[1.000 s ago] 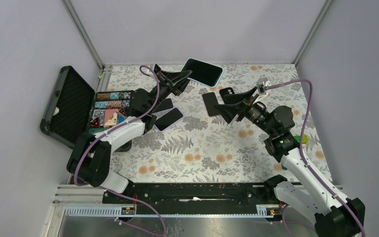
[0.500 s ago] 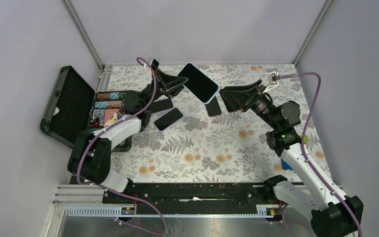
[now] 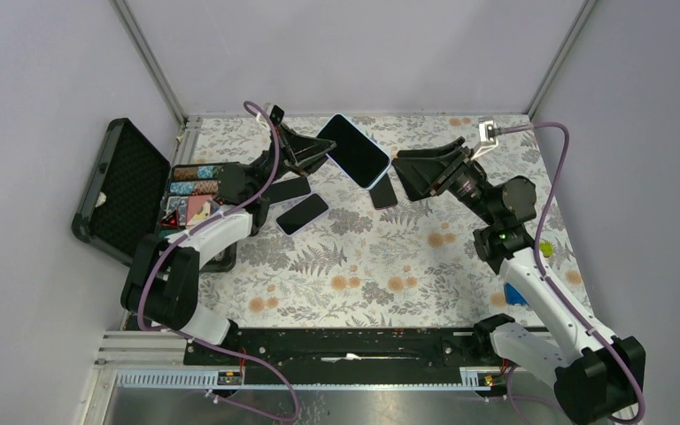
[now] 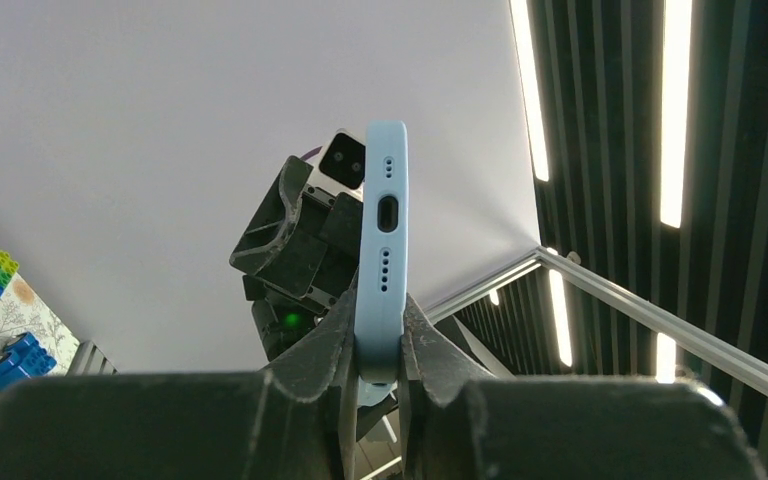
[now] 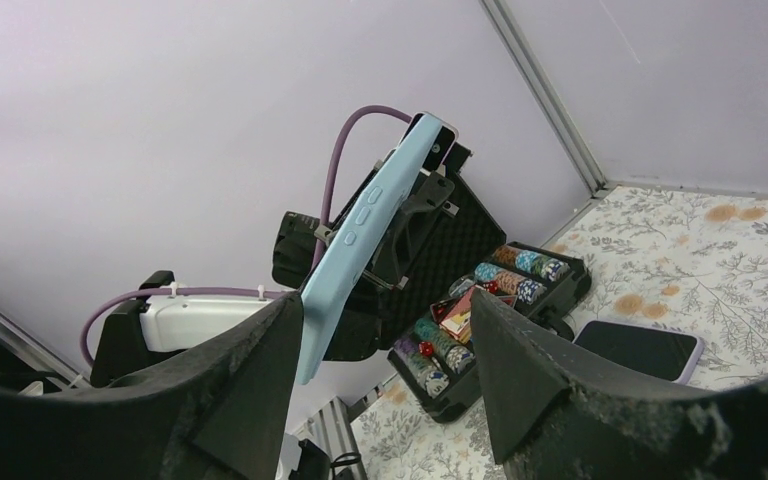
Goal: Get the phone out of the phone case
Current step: Remove the phone case from the phone.
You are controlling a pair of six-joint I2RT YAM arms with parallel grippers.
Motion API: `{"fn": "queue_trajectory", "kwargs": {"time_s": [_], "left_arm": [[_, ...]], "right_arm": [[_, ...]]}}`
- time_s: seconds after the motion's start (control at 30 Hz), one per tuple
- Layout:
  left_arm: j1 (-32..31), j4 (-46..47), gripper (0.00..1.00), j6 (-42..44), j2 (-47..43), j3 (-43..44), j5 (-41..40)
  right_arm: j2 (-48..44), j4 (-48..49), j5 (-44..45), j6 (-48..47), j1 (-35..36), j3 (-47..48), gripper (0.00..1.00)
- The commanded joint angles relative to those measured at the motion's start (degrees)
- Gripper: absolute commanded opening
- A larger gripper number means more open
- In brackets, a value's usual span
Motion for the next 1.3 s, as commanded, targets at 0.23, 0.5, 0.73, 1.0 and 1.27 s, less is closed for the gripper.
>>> {"fn": "queue_trajectory", "kwargs": {"time_s": [0.23, 0.5, 0.73, 1.0, 1.27], "left_arm": [[0.34, 6.59, 0.0, -0.66, -1.67, 2.74, -0.82], [0.34, 6.67, 0.0, -0.84, -1.47, 2.66, -1.29], [0.34, 6.67, 0.0, -0.82, -2.83, 2.21, -1.63], [0.25, 6.5, 0.0, -0.48, -3.78, 1.59, -1.24], [-0.85, 7.13, 0.0, -0.53, -4.01, 3.87, -1.71]], "right_arm": [[1.17, 4.79, -3.36, 1.39, -0.32, 2.66, 0.73], [1.41, 5.74, -3.96, 2.05, -0.28, 2.83, 0.77], [3.18, 3.59, -3.13, 0.36, -0.32, 3.07, 0.63], [5.75, 5.31, -3.96, 1.97, -0.3, 4.24, 0.61], [6.91, -0.59, -3.86, -0.1, -0.31, 4.81, 0.46]]}}
